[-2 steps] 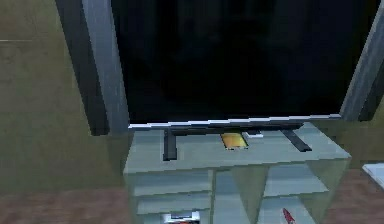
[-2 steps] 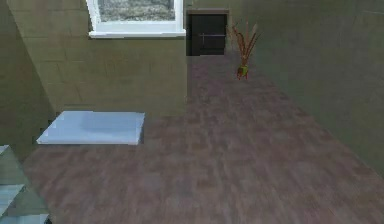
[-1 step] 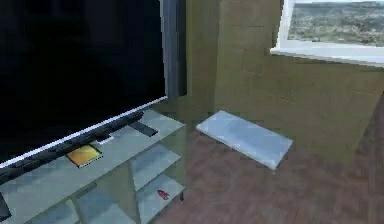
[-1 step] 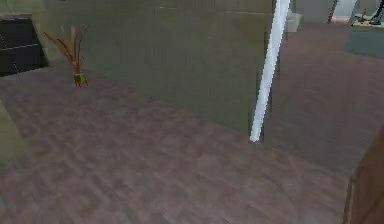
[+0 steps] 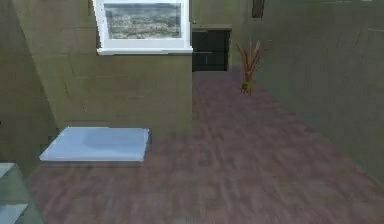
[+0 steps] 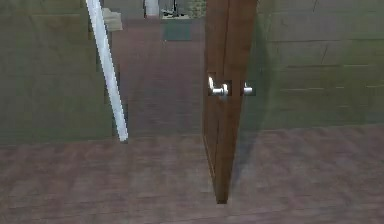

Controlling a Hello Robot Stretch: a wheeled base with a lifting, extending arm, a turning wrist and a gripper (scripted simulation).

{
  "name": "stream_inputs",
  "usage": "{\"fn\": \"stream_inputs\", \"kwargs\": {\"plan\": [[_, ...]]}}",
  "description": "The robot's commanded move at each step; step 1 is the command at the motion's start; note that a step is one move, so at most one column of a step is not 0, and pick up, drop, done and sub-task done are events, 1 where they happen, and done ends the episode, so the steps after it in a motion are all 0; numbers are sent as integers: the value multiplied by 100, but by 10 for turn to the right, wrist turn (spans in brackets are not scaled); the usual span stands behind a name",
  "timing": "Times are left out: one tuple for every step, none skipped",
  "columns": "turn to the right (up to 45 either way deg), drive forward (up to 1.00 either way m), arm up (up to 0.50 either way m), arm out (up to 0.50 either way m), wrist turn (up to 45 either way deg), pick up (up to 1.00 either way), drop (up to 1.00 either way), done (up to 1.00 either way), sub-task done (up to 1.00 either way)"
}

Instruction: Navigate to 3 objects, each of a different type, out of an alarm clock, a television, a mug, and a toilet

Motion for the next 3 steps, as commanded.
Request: {"fn": "stream_inputs", "kwargs": {"plan": [[450, 0, 0, 0, 0, 0, 0, 0, 0], [390, 0, 0, 0, 0, 0, 0, 0, 0], [0, 100, 0, 0, 0, 0, 0, 0, 0]]}}
